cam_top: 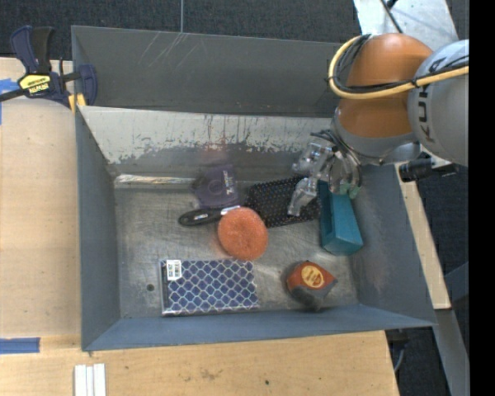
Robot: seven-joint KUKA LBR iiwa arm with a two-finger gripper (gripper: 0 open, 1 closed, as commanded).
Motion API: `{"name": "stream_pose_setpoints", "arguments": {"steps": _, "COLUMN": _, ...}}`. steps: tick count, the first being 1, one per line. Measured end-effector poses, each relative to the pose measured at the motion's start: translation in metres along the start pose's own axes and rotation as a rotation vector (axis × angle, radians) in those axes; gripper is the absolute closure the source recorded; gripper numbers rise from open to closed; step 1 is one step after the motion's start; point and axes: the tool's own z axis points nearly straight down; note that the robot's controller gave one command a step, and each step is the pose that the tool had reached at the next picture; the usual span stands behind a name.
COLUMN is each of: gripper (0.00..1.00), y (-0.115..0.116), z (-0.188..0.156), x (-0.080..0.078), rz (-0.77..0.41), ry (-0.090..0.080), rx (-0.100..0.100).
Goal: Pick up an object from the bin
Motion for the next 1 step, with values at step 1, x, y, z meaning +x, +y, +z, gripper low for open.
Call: {"name": "stream_pose_setpoints", "arguments": {"steps": 1, "gripper": 1.00, "y": -0.0001, "z": -0.0060, "x": 0.0001, "rz": 0.000, "ry": 0.000, "rx": 0.000}}
